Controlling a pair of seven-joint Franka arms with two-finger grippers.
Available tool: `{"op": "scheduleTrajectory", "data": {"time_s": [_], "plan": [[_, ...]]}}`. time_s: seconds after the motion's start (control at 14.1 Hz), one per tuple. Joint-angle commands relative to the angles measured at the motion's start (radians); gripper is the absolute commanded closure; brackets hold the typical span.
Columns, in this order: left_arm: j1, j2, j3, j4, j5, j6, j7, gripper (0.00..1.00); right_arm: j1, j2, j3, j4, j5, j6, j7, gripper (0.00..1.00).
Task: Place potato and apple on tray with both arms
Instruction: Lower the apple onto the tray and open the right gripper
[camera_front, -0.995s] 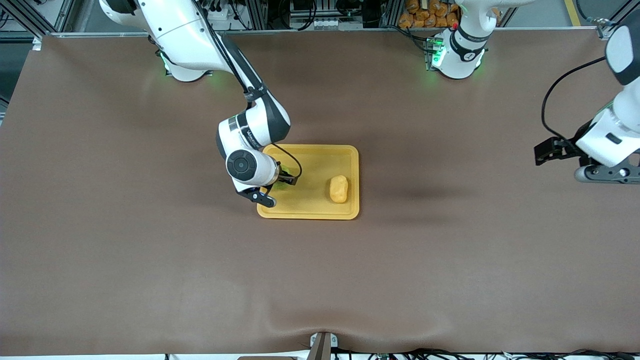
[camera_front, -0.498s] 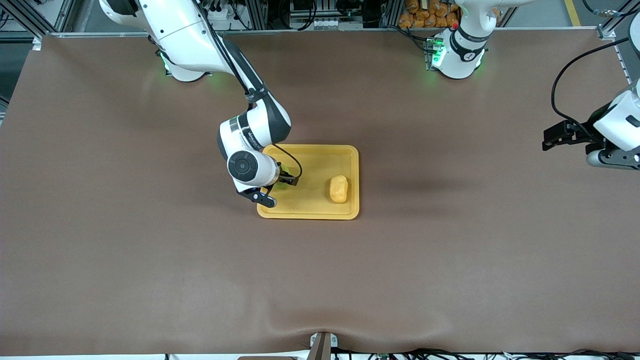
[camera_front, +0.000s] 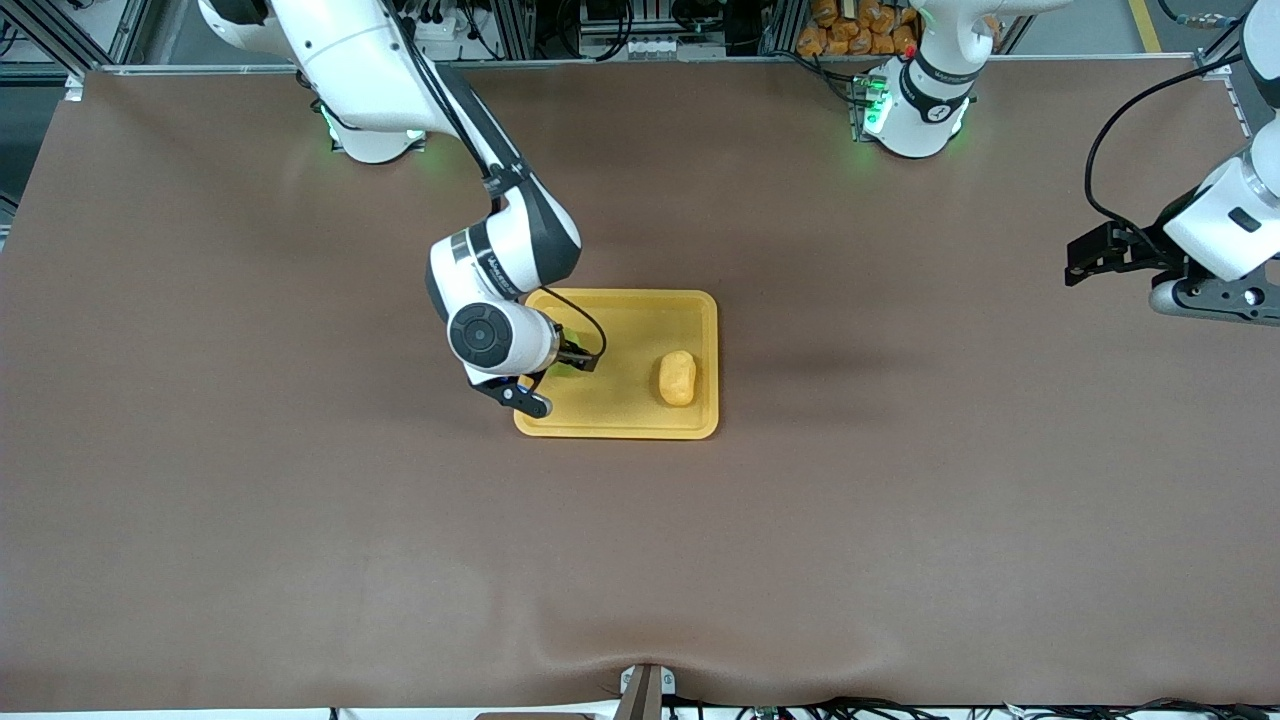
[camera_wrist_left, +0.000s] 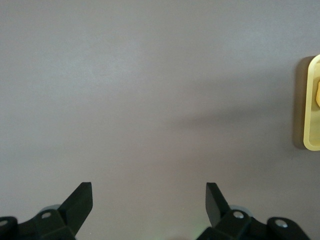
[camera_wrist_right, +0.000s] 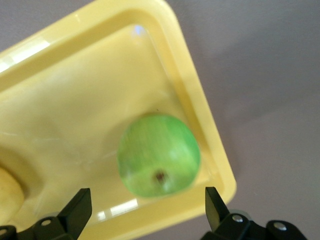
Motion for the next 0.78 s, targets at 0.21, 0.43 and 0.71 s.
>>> {"op": "scheduleTrajectory", "data": {"time_s": [0.21,0.43,0.71], "plan": [[-0.026,-0.011,0.019,0.005,-0.016,-0.027,-0.016,0.00,-0.079,-0.064,-0.003,0.088,-0.004,-0.169,0.008,0.00],[-0.016,-0.012,0.016,0.005,-0.016,-0.029,-0.015,0.00,-0.128,-0.058,-0.001,0.232,-0.016,-0.307,0.010,0.00],[-0.016,-0.012,0.016,0.005,-0.016,-0.036,-0.015,0.00,-0.188,-0.060,-0.001,0.346,-0.056,-0.430,0.004,0.00]]}}
